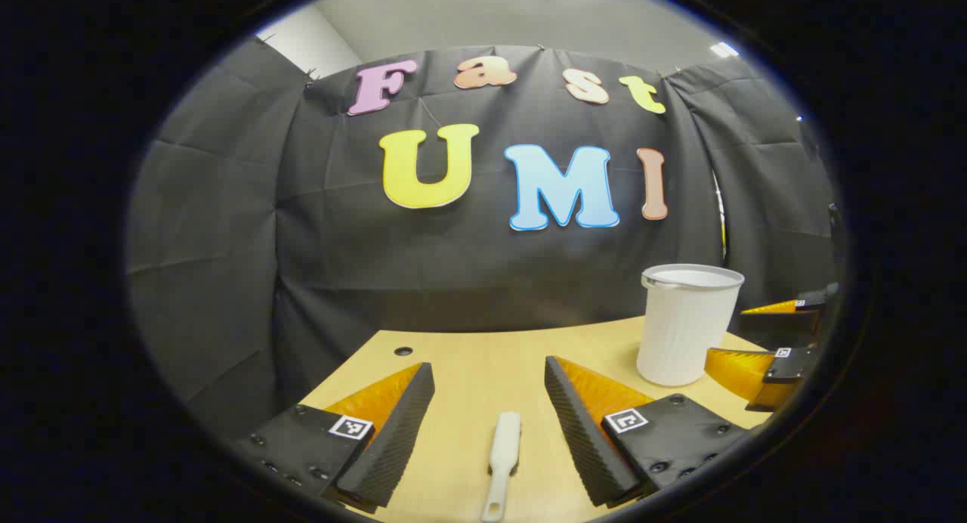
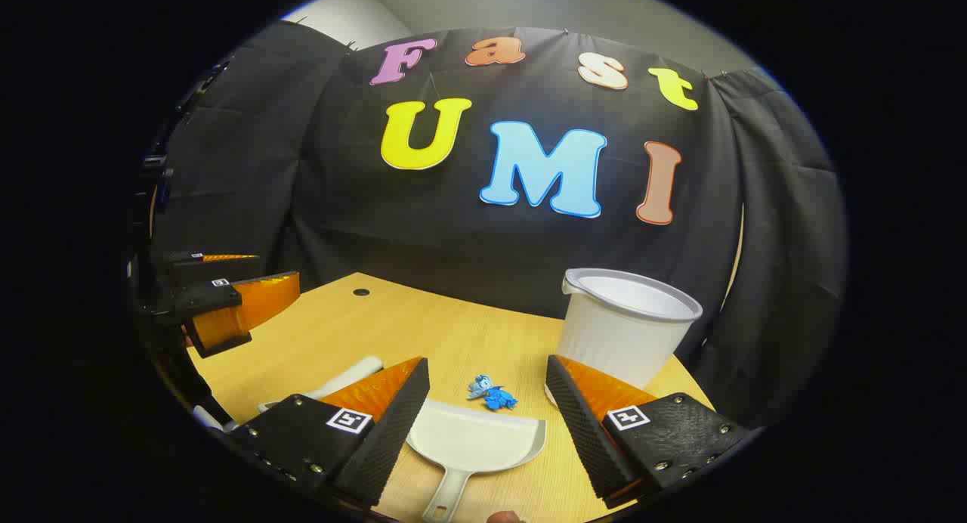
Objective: Pick up the small broom and dustpan from the desktop, sweep the trash into the dustpan with the broom, and then empty the trash into the garbage bin.
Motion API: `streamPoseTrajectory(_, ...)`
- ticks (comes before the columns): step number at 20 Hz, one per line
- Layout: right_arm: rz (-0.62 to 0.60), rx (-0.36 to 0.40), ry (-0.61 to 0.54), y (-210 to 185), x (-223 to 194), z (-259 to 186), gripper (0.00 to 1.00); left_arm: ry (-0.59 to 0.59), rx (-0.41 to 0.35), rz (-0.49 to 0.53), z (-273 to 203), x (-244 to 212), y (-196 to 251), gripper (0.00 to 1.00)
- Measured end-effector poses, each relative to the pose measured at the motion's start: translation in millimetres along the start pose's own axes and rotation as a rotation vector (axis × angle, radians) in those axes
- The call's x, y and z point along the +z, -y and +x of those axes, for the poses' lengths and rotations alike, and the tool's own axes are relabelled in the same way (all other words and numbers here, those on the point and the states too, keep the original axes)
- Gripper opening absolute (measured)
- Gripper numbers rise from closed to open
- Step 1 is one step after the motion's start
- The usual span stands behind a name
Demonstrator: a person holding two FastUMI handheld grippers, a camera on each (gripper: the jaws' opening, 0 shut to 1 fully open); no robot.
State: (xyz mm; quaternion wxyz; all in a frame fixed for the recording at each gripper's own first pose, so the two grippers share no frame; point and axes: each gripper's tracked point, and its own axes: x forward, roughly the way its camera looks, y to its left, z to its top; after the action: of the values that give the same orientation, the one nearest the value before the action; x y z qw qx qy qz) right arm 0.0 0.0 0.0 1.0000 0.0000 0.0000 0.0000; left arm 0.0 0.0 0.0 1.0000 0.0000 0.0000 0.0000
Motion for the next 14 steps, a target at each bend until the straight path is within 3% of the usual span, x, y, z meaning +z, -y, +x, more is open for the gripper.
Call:
streamPoseTrajectory(1, 0.000, -0.005, -0.008, 0.8, -2.4, -1.1, 0.98, 0.000, -0.010, 0.004, 3.8, 0.0, 2.7, 0.95)
streamPoseTrajectory(5, -0.002, -0.029, -0.029, 4.9, -8.7, -4.6, 0.97, 0.005, -0.040, 0.000, 17.3, -2.2, 5.9, 0.93)
streamPoseTrajectory(14, 0.023, -0.041, -0.154, -9.4, -46.2, -8.5, 0.98, -0.106, -0.099, 0.028, 42.2, -56.0, 3.1, 1.00)
